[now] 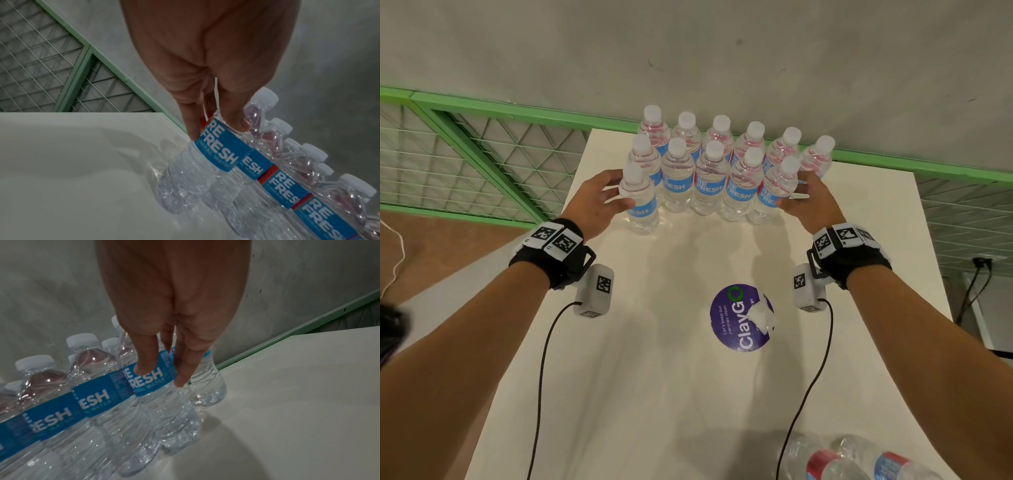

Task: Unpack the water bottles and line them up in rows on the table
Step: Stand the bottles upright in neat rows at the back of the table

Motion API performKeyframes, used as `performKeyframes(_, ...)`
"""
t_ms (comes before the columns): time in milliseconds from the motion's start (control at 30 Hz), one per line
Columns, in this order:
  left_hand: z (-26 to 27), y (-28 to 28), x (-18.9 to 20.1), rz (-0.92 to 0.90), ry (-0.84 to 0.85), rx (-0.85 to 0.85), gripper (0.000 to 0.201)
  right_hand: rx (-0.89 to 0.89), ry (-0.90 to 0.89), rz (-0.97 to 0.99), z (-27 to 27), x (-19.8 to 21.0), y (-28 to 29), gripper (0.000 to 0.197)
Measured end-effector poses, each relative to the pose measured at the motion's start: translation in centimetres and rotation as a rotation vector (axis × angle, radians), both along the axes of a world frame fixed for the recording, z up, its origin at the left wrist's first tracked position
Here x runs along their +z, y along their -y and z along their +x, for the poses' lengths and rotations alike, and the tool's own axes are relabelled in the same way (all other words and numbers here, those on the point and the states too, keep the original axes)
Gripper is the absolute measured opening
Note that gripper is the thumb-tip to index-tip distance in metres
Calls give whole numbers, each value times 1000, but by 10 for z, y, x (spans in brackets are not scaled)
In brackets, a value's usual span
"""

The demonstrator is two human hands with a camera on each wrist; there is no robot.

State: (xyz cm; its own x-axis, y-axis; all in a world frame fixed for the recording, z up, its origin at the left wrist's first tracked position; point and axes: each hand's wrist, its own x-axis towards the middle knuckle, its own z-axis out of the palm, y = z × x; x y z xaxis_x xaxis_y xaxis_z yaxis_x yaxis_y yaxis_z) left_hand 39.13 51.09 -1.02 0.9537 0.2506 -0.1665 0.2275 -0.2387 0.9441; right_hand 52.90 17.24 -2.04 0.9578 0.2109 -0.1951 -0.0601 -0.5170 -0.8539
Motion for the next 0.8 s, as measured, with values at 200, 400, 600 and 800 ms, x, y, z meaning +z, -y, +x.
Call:
performKeyframes(200,0,-3,-3,-4,-12,-7,52,-5,-18,-21,0,0,1,60)
performKeyframes(400,-15,-4,-6,49,-83,55,74,-11,-247,-169,-20,12,9,80)
performKeyframes(600,-71,38,-1,272,-5,182,39,450,-222,-321,-98,67,9,49)
performKeyframes(800,-187,119,8,268,-21,-707,28,1187,-308,-487,-235,102,12,55)
